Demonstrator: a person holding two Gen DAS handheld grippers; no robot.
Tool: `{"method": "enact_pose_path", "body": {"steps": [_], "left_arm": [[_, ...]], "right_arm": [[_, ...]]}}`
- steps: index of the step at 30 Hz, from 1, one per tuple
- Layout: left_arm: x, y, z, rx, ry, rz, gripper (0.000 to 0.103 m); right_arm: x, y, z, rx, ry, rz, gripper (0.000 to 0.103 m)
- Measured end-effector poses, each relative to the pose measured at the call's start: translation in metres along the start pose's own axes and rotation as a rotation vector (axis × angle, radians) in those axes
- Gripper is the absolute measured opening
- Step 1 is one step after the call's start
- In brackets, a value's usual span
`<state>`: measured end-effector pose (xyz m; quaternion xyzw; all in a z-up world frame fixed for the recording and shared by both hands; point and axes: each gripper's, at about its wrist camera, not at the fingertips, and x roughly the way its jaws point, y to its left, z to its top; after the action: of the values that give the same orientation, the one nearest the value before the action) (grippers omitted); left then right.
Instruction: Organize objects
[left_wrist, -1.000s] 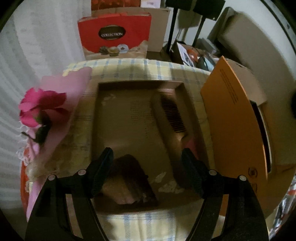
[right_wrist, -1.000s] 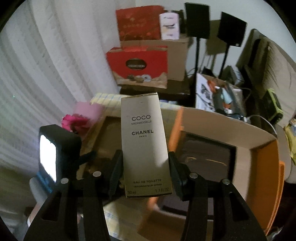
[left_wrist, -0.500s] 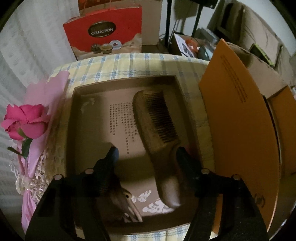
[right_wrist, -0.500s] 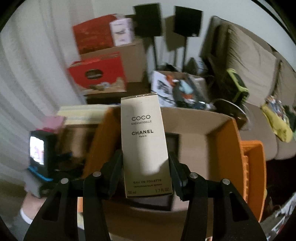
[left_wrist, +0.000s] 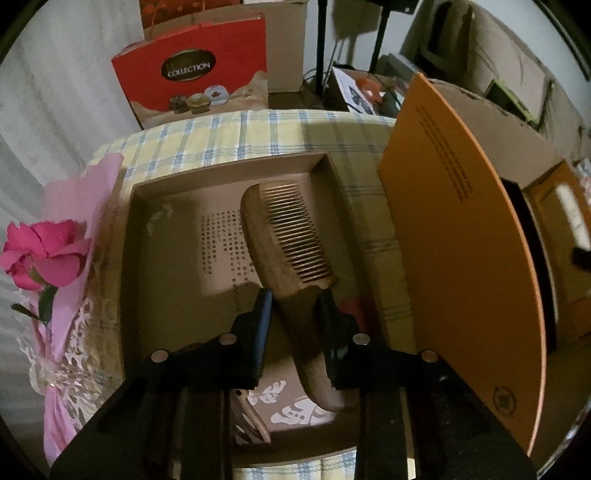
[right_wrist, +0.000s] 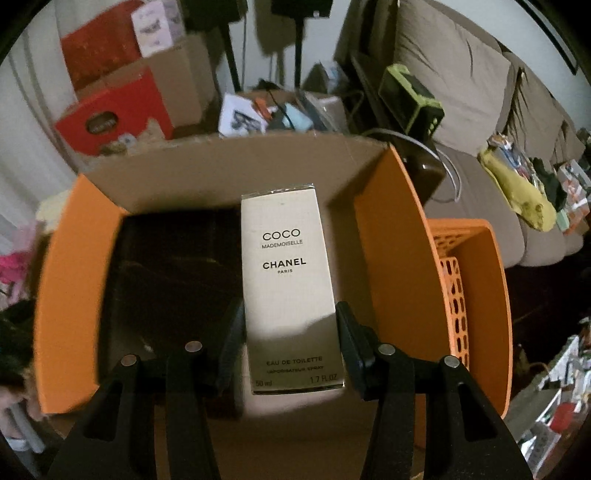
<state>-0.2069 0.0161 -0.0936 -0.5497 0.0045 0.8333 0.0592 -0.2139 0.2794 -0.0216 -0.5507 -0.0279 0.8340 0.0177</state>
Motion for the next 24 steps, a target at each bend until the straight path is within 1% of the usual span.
{"method": "enact_pose_path", "body": {"steps": [3,4,5,7,9,12,15,16,17,18,19,20,22,24], "left_arm": [[-0.003,0.003,0.0,-0.013,-0.001,-0.016,0.019],[-0.005,0.004,0.0,-0.017,-0.006,-0.02,0.008],[-0.008,0.005,0.001,-0.016,-0.01,-0.019,0.0],[-0.01,0.008,0.003,-0.02,-0.005,-0.036,0.0],[-0.01,0.008,0.003,-0.007,0.0,-0.023,0.0],[-0.008,0.012,0.0,-0.023,0.006,-0.019,0.0],[-0.009,0.017,-0.001,-0.063,0.009,-0.055,0.001],[-0.009,0.018,-0.001,-0.068,0.007,-0.06,0.004],[-0.009,0.017,-0.001,-0.068,0.007,-0.057,0.014],[-0.009,0.016,-0.001,-0.067,0.005,-0.055,0.021],[-0.01,0.015,-0.001,-0.068,-0.002,-0.053,0.032],[-0.01,0.015,-0.001,-0.07,-0.006,-0.049,0.037],[-0.008,0.013,-0.001,-0.072,-0.002,-0.051,0.037],[-0.005,0.009,-0.002,-0.054,0.003,-0.031,0.037]], "right_arm": [[0.013,-0.001,-0.004,-0.006,0.044,-0.025,0.051],[0.015,-0.002,-0.006,-0.008,0.044,-0.039,0.051],[0.014,-0.002,-0.007,-0.008,0.042,-0.054,0.053],[0.008,-0.003,-0.007,-0.008,0.018,-0.075,0.058],[-0.005,-0.002,-0.007,-0.006,-0.018,-0.076,0.058],[-0.035,0.012,-0.003,-0.033,-0.094,-0.026,0.058],[-0.061,0.033,0.0,-0.072,-0.139,0.048,0.058],[-0.07,0.043,0.002,-0.086,-0.15,0.08,0.058],[-0.074,0.048,0.003,-0.094,-0.155,0.106,0.058],[-0.079,0.055,0.004,-0.102,-0.159,0.144,0.058],[-0.083,0.064,0.005,-0.112,-0.159,0.188,0.058],[-0.084,0.07,0.008,-0.117,-0.157,0.21,0.056],[-0.087,0.086,0.011,-0.13,-0.157,0.247,0.051],[-0.088,0.103,0.016,-0.144,-0.155,0.272,0.047]]}}
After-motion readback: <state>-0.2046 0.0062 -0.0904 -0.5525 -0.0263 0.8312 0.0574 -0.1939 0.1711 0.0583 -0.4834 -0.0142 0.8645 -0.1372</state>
